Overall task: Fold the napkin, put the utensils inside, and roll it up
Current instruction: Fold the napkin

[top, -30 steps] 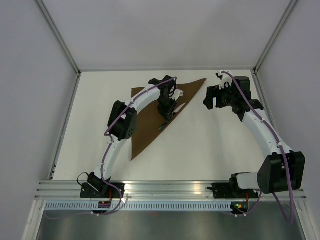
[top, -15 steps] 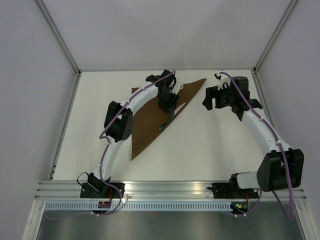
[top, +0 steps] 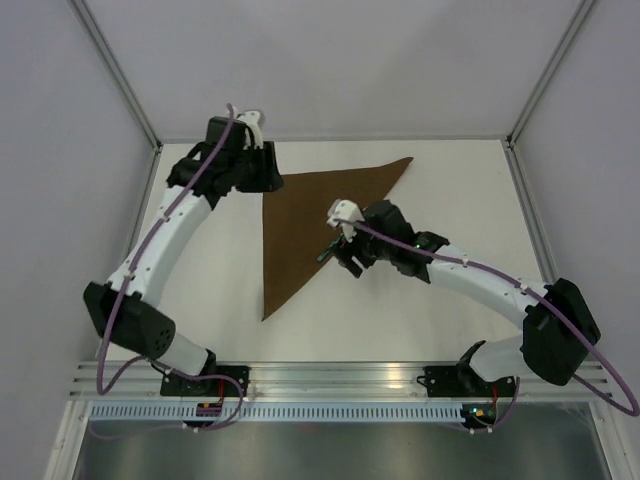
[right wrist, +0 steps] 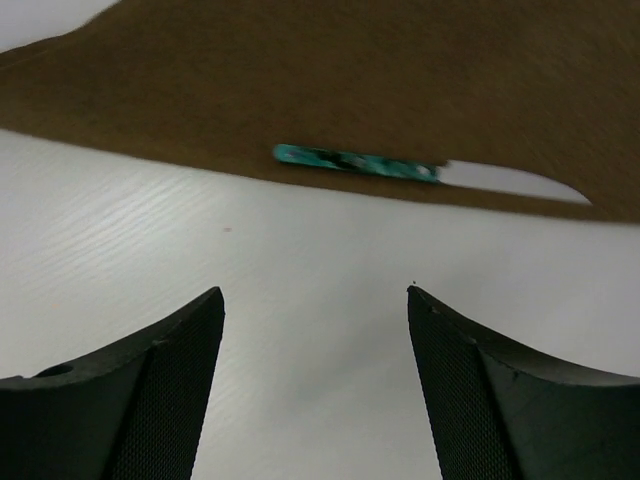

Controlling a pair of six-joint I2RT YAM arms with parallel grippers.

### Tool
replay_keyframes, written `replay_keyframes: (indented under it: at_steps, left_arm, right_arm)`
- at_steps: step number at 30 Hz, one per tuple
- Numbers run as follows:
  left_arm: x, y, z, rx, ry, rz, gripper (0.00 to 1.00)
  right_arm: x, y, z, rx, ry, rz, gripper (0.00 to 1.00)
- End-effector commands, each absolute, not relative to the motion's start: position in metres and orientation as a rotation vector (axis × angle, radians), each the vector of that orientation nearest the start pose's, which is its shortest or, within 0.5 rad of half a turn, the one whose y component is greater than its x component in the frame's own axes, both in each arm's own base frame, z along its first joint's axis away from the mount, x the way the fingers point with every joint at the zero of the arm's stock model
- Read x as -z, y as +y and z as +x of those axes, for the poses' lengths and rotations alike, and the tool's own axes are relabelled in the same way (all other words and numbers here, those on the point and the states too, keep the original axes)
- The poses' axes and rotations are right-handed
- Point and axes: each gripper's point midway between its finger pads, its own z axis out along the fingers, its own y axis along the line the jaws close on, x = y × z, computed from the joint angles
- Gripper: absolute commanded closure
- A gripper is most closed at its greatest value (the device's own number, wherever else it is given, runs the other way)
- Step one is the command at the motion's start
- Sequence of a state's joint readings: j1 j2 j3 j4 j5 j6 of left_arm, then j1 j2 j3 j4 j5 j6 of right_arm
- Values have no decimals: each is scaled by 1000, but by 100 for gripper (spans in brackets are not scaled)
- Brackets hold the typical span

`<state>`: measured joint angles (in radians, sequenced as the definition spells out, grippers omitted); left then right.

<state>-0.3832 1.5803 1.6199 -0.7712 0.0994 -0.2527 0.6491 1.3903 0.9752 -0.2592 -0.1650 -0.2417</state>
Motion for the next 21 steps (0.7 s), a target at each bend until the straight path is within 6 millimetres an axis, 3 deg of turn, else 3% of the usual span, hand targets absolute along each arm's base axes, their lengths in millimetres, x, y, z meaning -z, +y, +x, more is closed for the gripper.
replay_keyframes:
  at_steps: [1,3,6,8,9,10,12,13,21]
  left_arm:
    - [-305,-164,363,495,2183,-41,44]
    - [-330,-153,348,504,2114,-67,43]
    - [-352,-140,330,494,2067,-84,43]
    - [-360,-131,321,469,2052,-96,43]
    - [-365,-129,318,469,2042,-97,43]
    - [-365,-127,315,464,2043,-97,43]
    - [-372,-125,311,465,2026,-97,43]
    - [-374,-125,309,466,2022,-96,43]
    - [-373,-121,305,451,2026,-88,43]
  right_arm:
    - [-151,310,267,-333,1784,-1241,21]
    - [-141,329,258,-261,1731,-1273,23]
    - [-131,375,213,-270,1618,-1386,24]
    - [-120,390,202,-246,1586,-1424,24]
    - [-115,401,184,-257,1551,-1471,25]
    - [-103,407,178,-239,1546,-1505,25]
    - [-103,423,165,-216,1496,-1527,27]
    - [-93,429,162,-193,1484,-1552,28]
    - [-83,461,160,-143,1415,-1535,30]
